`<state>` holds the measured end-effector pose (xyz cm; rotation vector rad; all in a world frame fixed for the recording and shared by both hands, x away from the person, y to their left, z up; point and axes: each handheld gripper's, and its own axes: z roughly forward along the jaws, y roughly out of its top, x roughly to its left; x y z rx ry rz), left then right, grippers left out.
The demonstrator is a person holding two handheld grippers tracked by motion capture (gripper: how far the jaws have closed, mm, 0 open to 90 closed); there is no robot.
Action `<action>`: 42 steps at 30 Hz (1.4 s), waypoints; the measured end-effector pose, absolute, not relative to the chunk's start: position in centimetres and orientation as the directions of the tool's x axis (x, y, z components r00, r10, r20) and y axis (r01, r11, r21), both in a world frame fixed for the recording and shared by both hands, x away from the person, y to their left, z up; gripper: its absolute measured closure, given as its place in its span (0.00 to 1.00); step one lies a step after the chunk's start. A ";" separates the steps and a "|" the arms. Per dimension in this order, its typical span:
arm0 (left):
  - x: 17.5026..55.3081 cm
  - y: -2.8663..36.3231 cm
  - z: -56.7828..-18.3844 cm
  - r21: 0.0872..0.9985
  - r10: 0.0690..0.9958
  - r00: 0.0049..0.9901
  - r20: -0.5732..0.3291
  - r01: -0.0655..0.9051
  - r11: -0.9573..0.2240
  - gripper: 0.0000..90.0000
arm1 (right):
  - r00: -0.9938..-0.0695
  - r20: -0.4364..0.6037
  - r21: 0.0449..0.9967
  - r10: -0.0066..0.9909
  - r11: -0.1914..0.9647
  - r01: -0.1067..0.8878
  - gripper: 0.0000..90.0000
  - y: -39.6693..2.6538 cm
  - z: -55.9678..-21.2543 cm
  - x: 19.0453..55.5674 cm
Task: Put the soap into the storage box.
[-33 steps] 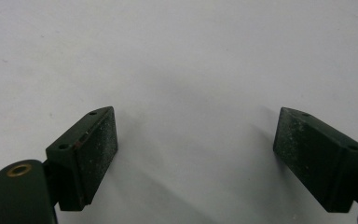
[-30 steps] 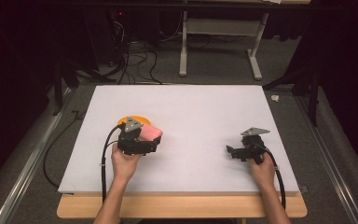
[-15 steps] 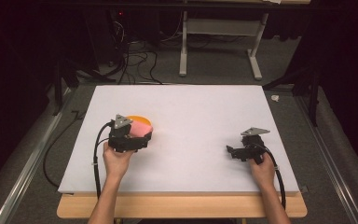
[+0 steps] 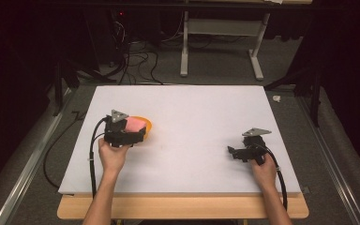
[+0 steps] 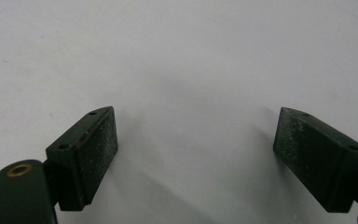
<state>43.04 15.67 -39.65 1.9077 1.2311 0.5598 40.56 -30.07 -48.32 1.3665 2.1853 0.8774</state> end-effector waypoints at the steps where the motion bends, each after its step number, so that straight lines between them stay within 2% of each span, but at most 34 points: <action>1: 43.2 15.8 -39.7 0.798 0.902 0.429 -0.050 0.561 -0.222 0.15 | -0.432 -0.016 0.698 0.902 0.320 0.640 0.16 -30.1 -48.3 40.6; 19: 46.1 15.9 -40.6 0.765 0.933 0.356 -0.046 0.613 -0.196 0.15 | -0.432 -0.017 0.699 0.902 0.319 0.640 0.16 -30.1 -48.3 40.6; 42: 48.0 15.2 -42.4 0.720 0.948 0.316 -0.036 0.666 -0.195 0.15 | -0.433 -0.018 0.699 0.901 0.321 0.639 0.16 -30.1 -48.3 40.6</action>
